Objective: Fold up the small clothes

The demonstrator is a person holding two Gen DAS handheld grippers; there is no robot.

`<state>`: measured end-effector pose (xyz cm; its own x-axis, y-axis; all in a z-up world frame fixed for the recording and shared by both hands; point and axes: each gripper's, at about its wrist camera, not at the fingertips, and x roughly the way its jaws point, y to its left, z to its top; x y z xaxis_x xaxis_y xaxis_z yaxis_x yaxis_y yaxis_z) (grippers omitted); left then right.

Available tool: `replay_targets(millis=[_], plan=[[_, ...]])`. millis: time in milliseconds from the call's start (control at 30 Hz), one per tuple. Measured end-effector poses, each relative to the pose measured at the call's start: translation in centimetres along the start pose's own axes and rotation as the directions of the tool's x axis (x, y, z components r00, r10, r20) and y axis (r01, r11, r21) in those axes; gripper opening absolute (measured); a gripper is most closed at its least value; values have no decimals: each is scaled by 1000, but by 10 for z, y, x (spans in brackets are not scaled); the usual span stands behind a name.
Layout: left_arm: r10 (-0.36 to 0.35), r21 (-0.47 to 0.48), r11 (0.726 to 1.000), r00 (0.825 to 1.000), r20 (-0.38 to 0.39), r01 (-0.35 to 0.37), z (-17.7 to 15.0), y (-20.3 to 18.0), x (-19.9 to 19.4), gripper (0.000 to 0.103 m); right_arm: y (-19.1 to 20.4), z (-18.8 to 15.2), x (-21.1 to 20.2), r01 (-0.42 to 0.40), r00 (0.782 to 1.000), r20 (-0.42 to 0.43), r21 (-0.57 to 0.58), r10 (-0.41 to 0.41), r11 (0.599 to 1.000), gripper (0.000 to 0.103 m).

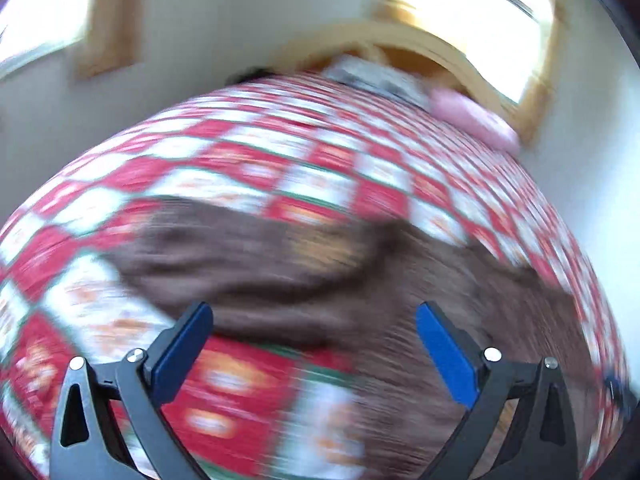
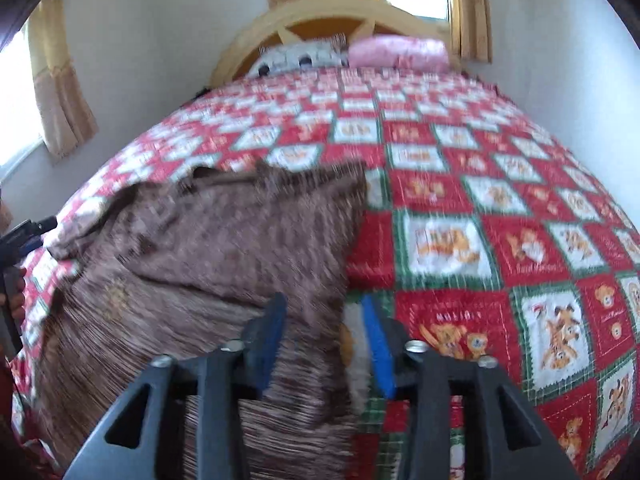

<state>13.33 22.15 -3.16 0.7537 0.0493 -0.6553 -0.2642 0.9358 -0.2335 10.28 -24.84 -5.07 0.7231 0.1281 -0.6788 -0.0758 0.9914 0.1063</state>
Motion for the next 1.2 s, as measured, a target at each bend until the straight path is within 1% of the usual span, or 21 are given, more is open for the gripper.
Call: replay_targets(millis=[33, 100, 167, 233, 267, 333, 400, 467, 500, 533, 567, 600, 700, 833, 900, 967, 1033, 1067, 1133, 1167, 1200], plan=[[45, -74, 996, 999, 5, -45, 5, 23, 2, 103, 4, 5, -5, -19, 999, 27, 13, 18, 1000, 58], [100, -224, 969, 995, -28, -104, 10, 65, 9, 101, 13, 14, -14, -63, 996, 66, 32, 60, 998, 59], [98, -340, 934, 994, -42, -107, 7, 93, 14, 91, 24, 21, -19, -110, 991, 86, 43, 106, 993, 59], [89, -402, 910, 995, -50, -102, 2, 109, 24, 78, 35, 24, -21, -143, 986, 88, 42, 139, 989, 59], [88, -410, 906, 994, -61, -106, 1, 113, 30, 73, 41, 25, -21, -155, 985, 85, 35, 152, 987, 59], [72, -398, 912, 994, -86, -100, 0, 111, 45, 58, 52, 25, -20, -166, 983, 75, 9, 165, 986, 59], [57, -386, 918, 993, -108, -95, -1, 109, 55, 56, 60, 22, -20, -164, 984, 67, -2, 163, 987, 59], [59, -361, 929, 995, -77, -83, -1, 102, 55, 55, 62, 19, -17, -179, 983, 46, 10, 178, 984, 59], [26, -364, 930, 997, -73, -51, 0, 101, 58, 44, 61, 15, -17, -182, 983, 37, 17, 181, 983, 59], [-8, -377, 926, 997, -71, -20, 1, 100, 62, 24, 62, 13, -16, -182, 983, 30, 22, 181, 983, 59], [-37, -390, 921, 997, -70, 6, -1, 98, 67, 15, 62, 11, -15, -181, 983, 23, 25, 180, 983, 59], [-46, -393, 919, 996, -73, 13, -1, 98, 71, 10, 62, 10, -15, -178, 984, 18, 28, 177, 984, 59], [-39, -391, 920, 999, -27, 26, -2, 97, 74, 9, 60, 7, -14, -175, 985, 11, 44, 175, 984, 59], [-37, -357, 933, 999, -1, 34, 17, 86, 69, 8, 56, 5, -14, -177, 984, 8, 66, 177, 982, 59], [-49, -306, 950, 997, 54, 64, 33, 67, 55, 8, 52, 6, -14, -179, 984, 9, 84, 179, 980, 59], [-76, -205, 974, 991, 107, 96, 47, 34, 38, 8, 49, 6, -11, -182, 983, 10, 102, 182, 978, 59], [-142, -70, 986, 978, 155, 154, 54, -10, 19, 8, 47, 6, -7, -188, 982, 6, 123, 189, 974, 59], [-180, -12, 983, 969, 166, 185, 54, -33, 12, 8, 46, 6, -5, -190, 982, 4, 128, 191, 973, 59], [-270, 117, 960, 949, 160, 253, 43, -82, -2, 8, 47, 5, 0, -186, 982, -5, 137, 189, 973, 59], [-307, 181, 943, 940, 148, 280, 35, -106, -6, 8, 47, 5, 2, -184, 982, -8, 143, 187, 972, 59], [-348, 262, 914, 929, 122, 308, 20, -136, -9, 8, 47, 5, 4, -184, 982, -9, 149, 187, 972, 59]])
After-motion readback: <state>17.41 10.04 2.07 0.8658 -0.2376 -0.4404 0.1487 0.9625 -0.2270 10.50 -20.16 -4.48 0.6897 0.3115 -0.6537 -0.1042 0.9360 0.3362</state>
